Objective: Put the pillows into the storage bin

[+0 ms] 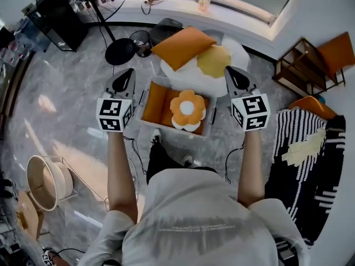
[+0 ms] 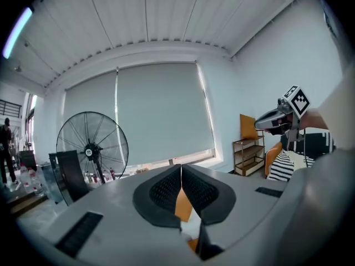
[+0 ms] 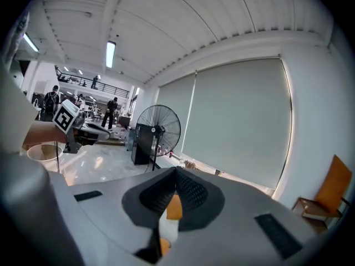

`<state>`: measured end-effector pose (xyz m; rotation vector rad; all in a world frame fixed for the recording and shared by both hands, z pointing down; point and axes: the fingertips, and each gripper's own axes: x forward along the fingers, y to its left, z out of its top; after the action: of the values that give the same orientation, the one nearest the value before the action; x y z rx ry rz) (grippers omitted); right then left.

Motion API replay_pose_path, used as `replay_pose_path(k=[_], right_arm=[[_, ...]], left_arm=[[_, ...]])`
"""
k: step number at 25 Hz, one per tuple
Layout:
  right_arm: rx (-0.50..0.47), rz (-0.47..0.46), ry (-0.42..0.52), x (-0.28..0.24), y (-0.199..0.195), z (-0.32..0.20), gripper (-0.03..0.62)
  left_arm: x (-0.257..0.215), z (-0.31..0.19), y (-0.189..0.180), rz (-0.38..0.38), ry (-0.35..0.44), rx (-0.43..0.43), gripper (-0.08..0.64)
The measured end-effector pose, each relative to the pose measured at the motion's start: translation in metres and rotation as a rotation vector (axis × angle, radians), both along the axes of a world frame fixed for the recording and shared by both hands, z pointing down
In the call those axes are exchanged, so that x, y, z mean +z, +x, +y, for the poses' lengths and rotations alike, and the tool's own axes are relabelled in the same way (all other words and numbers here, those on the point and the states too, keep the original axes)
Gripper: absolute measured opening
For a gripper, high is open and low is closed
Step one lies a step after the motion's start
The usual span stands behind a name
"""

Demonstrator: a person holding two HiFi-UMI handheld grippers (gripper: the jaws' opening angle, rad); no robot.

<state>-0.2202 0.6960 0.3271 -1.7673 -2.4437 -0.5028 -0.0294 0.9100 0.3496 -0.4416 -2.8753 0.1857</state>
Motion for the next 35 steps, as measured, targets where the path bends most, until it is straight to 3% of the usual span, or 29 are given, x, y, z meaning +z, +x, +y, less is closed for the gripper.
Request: replay_pose_path(k=[14,24,35], right_arm=[[-0.120,-0.088,-0.093,-0.063,0.053,0.013,0.002],[-0.141,-0.125,-0.059,-0.067,0.076,0.017,0.000],[-0.173,-0.113,-0.034,-0.053,0.091,0.023,0.000]], left_arm=[[-0.071,-0.050,0.027,-0.092,-0.105,0.082,0.018],[-0.083,-0.063,0.042,-0.096,-0.148,0.081,0.018],[-0.074,-0.059,0.061,-0.050,-0.150,0.053,0.020]])
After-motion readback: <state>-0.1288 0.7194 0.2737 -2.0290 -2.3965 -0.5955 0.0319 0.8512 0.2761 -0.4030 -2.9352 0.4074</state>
